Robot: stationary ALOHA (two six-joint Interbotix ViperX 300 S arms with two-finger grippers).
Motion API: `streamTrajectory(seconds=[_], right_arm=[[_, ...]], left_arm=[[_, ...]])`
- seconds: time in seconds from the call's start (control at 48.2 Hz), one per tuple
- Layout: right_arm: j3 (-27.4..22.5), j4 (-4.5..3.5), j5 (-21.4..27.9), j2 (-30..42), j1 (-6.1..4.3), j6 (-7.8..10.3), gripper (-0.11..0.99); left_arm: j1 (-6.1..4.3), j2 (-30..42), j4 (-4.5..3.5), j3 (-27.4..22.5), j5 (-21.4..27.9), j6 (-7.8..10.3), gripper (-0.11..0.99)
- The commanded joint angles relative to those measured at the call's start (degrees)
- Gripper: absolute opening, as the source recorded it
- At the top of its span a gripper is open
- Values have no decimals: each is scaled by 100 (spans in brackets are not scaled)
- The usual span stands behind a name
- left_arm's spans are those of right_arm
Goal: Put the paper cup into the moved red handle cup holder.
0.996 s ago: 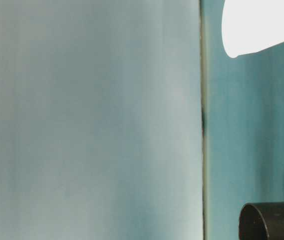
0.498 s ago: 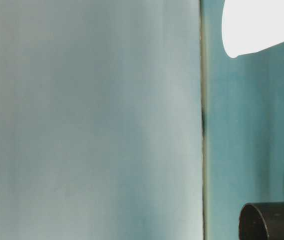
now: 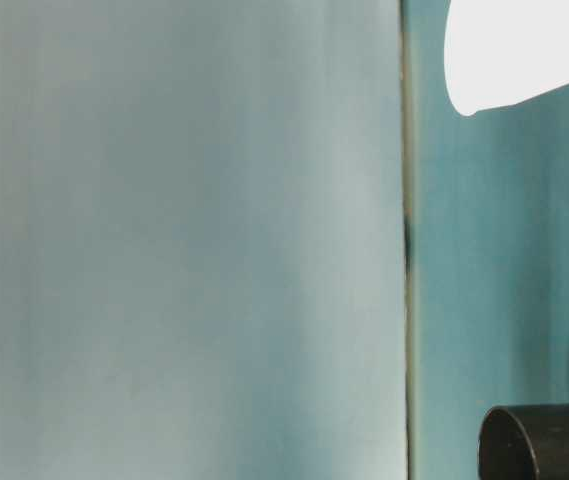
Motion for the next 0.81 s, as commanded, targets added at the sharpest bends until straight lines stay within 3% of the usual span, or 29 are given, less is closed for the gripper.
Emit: streamTrajectory(seconds=[0.0, 0.207, 0.539, 0.788], right_arm=[[-105, 26, -35, 35, 9, 62, -11], [-105, 26, -35, 35, 9, 62, -11], [-105, 35, -26, 35, 18, 62, -11], [-105, 35, -26, 44, 18, 62, -11]], left_arm=[[-9, 299, 18, -149, -70, 18, 97], [9, 984, 53, -290, -404, 53, 97], [70, 1538, 53, -624, -527, 466, 97], [97, 2004, 53, -791, -554, 492, 97]])
